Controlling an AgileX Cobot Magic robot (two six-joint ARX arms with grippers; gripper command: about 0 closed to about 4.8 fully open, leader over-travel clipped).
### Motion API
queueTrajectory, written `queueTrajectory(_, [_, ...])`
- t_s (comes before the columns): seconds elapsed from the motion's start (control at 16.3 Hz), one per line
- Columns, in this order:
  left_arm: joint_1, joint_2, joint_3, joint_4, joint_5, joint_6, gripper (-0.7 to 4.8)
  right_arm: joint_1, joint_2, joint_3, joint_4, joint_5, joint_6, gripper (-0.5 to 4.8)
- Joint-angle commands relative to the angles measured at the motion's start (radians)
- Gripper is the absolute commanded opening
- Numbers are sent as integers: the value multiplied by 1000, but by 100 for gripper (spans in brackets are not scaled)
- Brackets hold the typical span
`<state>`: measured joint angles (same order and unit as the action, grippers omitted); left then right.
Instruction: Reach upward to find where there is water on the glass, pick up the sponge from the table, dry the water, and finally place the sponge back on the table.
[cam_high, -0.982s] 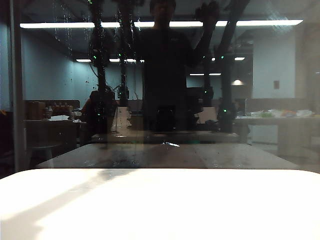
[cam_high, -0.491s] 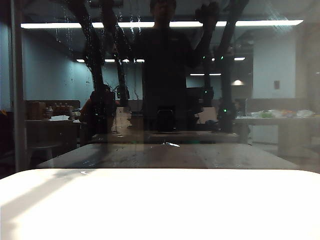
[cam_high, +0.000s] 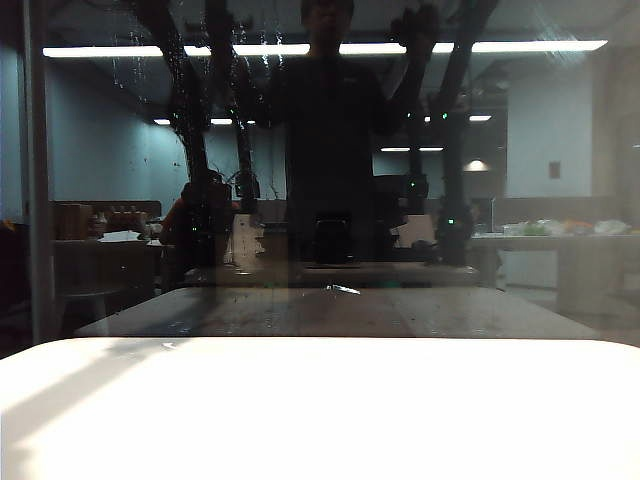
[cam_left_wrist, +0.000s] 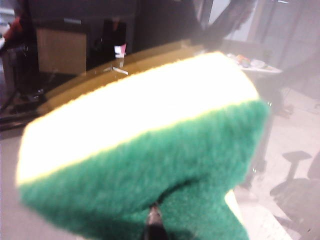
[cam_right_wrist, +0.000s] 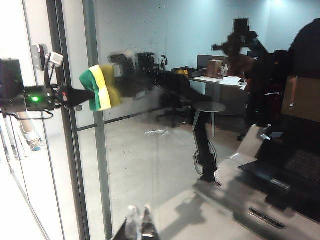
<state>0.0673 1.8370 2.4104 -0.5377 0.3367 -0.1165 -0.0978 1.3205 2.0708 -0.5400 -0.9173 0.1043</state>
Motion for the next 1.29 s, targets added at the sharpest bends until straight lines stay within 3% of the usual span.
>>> queueTrajectory(0.06, [-61, 21, -63, -51, -18, 13, -5, 0, -5, 3, 10, -3, 1, -6])
queueTrajectory(0.37, [-285, 40, -154, 72, -23, 16, -5, 0, -5, 3, 8, -2, 1, -6])
queueTrajectory(0.8, [-486, 109, -155, 190, -69, 12, -6, 0, -6, 3, -3, -3, 1, -6])
queueTrajectory(0.98, [-489, 106, -155, 199, -74, 11, -6, 0, -6, 3, -5, -2, 1, -6])
queueTrajectory(1.29, [-405, 31, -154, 192, -117, 13, -5, 0, -6, 3, -5, -3, 1, -6])
